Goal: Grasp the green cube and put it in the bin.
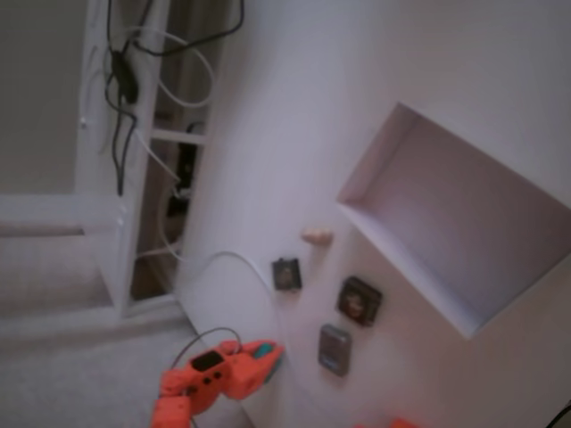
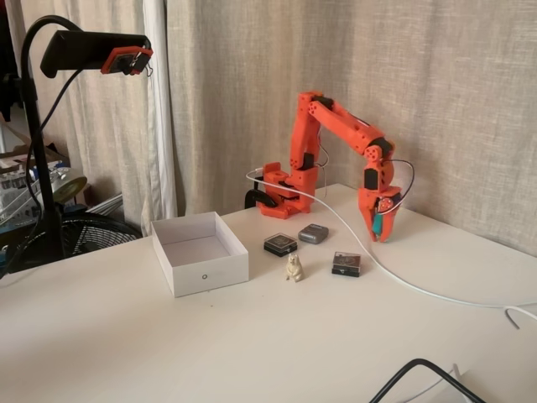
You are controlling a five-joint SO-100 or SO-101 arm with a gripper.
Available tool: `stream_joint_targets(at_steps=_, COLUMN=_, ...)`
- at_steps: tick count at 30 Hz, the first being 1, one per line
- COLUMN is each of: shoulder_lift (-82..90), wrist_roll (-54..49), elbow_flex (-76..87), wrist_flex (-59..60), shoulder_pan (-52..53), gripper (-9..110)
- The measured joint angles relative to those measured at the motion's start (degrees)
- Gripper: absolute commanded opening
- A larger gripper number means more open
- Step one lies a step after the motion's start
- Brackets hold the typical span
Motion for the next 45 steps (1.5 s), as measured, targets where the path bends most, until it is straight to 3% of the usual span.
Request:
stream_joint_targets(at_steps=14, shoulder_lift=6.77, wrist_roll=0.0, elbow_flex=-19.42, wrist_flex=11.43, shoulder_pan=6.77, gripper=-8)
stream_joint_targets(at_steps=28, shoulder_lift=22.59, wrist_roll=-0.88, elbow_flex=-18.46, wrist_flex=34.98, shoulder_pan=44.38, gripper=-8)
stream_joint_targets(at_steps=36, shoulder_lift=23.82, wrist_roll=-1.76, elbow_flex=-17.14, wrist_flex=32.34, shoulder_pan=64.78, gripper=-8)
stream_joint_targets(at_steps=45, shoulder_lift=11.95, wrist_roll=-1.58, elbow_flex=-17.14, wrist_flex=16.88, shoulder_pan=82.71, gripper=-8)
